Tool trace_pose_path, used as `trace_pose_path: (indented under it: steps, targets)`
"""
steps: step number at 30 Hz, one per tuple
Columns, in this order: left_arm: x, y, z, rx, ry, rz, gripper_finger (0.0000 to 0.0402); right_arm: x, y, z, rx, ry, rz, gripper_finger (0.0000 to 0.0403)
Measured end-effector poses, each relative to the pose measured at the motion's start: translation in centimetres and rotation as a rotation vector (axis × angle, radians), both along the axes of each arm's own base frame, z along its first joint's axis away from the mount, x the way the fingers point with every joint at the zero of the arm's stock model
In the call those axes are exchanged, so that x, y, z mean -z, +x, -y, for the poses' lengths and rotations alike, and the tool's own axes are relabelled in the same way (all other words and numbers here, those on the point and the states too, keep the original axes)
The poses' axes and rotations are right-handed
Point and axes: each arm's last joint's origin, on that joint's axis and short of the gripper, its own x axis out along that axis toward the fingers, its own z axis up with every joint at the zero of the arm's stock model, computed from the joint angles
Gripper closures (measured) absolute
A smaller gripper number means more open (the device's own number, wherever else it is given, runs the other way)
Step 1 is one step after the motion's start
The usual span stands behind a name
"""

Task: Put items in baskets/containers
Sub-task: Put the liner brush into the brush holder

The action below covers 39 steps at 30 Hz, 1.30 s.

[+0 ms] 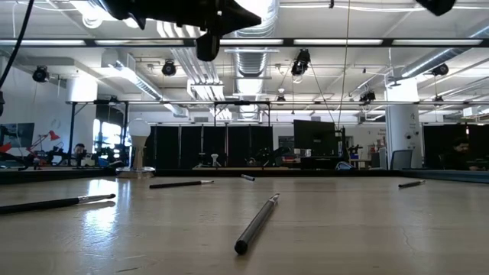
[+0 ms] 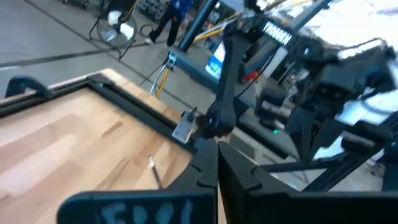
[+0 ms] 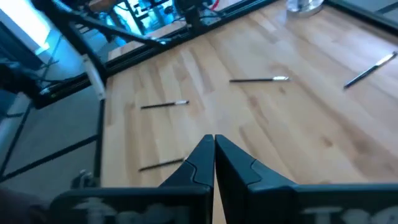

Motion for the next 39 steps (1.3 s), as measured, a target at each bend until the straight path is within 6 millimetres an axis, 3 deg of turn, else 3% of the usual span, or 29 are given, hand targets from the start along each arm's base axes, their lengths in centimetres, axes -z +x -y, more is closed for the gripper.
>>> trace_pose_path:
  steps: [12, 22, 29, 39]
  targets:
    - [1.0, -0.8, 0.1, -0.014, -0.020, -0.159, 0.0401, 1.6, 5.0, 4.2, -0.016, -0.033, -0.109, 0.0394]
    - [1.3, -2.8, 0.3, -0.079, -0.029, -0.329, 0.0401, 3.0, 9.2, 6.9, -0.089, -0.023, 0.100, 0.0394]
    - [1.7, -4.1, 1.0, -0.136, -0.042, -0.448, 0.0401, 4.8, 10.4, 7.9, -0.039, 0.009, 0.063, 0.0394]
    - [3.5, -4.6, 1.4, -0.141, -0.062, -0.529, 0.0401, 4.1, 10.9, 8.7, 0.023, 0.097, 0.077, 0.0394]
